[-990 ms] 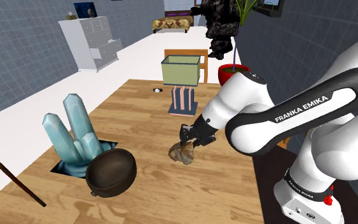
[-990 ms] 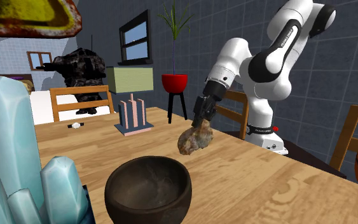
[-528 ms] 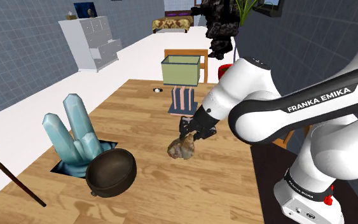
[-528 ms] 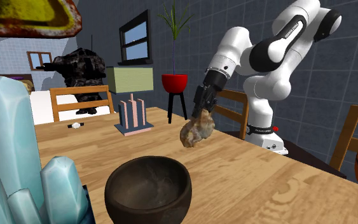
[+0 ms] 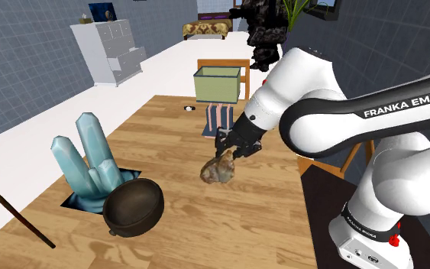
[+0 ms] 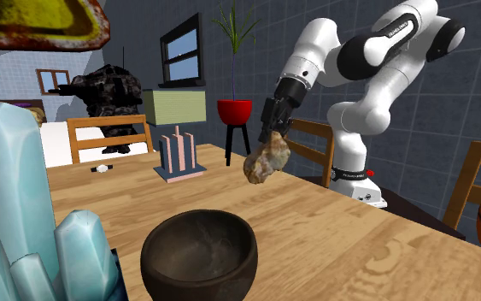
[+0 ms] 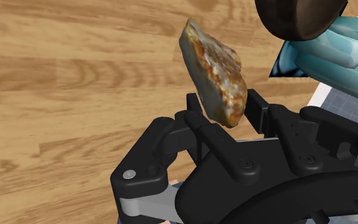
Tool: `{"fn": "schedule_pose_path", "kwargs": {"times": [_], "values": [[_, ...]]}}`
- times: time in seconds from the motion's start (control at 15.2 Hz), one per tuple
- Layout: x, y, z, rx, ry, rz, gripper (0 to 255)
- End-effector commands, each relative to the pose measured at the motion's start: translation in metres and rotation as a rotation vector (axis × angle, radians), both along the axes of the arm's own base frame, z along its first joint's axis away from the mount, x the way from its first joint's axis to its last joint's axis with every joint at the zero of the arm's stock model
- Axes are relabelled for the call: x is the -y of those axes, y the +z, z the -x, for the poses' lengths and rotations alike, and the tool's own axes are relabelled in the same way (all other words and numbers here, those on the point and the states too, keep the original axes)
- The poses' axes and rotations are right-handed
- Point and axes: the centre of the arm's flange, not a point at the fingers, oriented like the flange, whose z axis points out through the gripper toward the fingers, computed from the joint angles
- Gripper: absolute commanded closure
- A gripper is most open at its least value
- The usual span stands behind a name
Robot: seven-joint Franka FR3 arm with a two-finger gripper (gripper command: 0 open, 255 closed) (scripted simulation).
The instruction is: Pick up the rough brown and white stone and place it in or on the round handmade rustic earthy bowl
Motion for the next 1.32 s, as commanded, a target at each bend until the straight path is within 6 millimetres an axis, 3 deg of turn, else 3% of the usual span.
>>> {"fn": "schedule_pose_path", "kwargs": {"times": [0.0, 1.25], "values": [[-0.011, 0.004, -0.008, 0.0, 0.0, 0.0, 255], [-0.219, 0.014, -0.159, 0.0, 0.0, 0.0, 255]]}}
